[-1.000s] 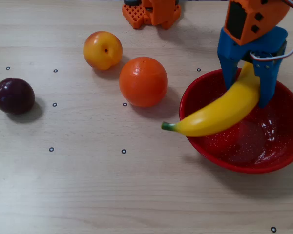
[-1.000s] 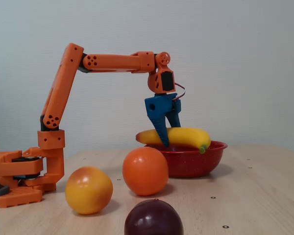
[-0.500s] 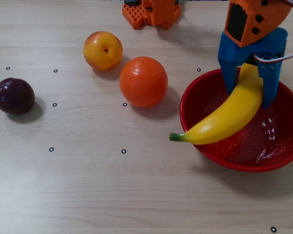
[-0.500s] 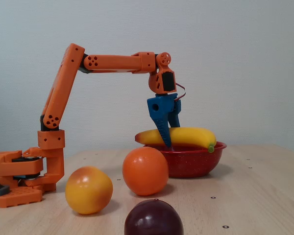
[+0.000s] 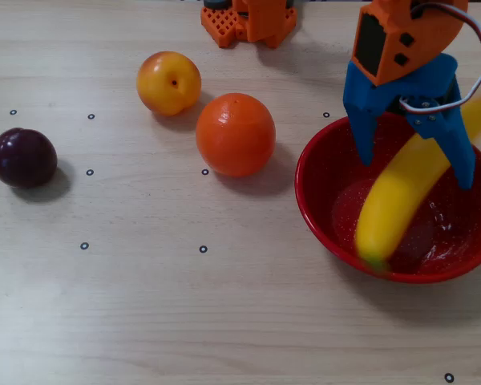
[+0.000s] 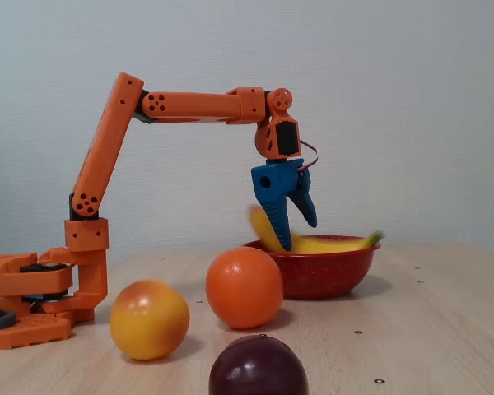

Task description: Put banana in the red bowl.

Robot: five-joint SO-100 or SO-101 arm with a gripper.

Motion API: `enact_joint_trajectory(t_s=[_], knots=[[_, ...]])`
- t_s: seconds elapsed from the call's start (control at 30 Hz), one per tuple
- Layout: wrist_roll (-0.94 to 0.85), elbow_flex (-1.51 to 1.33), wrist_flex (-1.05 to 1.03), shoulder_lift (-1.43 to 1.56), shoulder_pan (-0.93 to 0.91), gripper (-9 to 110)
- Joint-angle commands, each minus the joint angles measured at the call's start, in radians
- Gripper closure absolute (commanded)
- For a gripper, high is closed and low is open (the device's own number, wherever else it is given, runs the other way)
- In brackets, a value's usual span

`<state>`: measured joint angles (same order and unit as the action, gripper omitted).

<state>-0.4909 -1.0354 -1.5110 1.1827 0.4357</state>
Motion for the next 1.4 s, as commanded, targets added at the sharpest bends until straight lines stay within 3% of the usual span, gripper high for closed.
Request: enact_joint_trajectory(t_s=[0.0, 0.27, 0.57, 1.0, 1.37], knots=[[-0.025, 0.071, -0.011, 0.100, -0.023, 60], [-0.018, 0.153, -0.031, 0.114, -0.041, 69], [-0.025, 0.198, -0.037, 0.143, -0.072, 101], [0.038, 0.135, 0.028, 0.301, -0.153, 102], [0.186, -0.253, 0.094, 0.715, -0.330, 102]])
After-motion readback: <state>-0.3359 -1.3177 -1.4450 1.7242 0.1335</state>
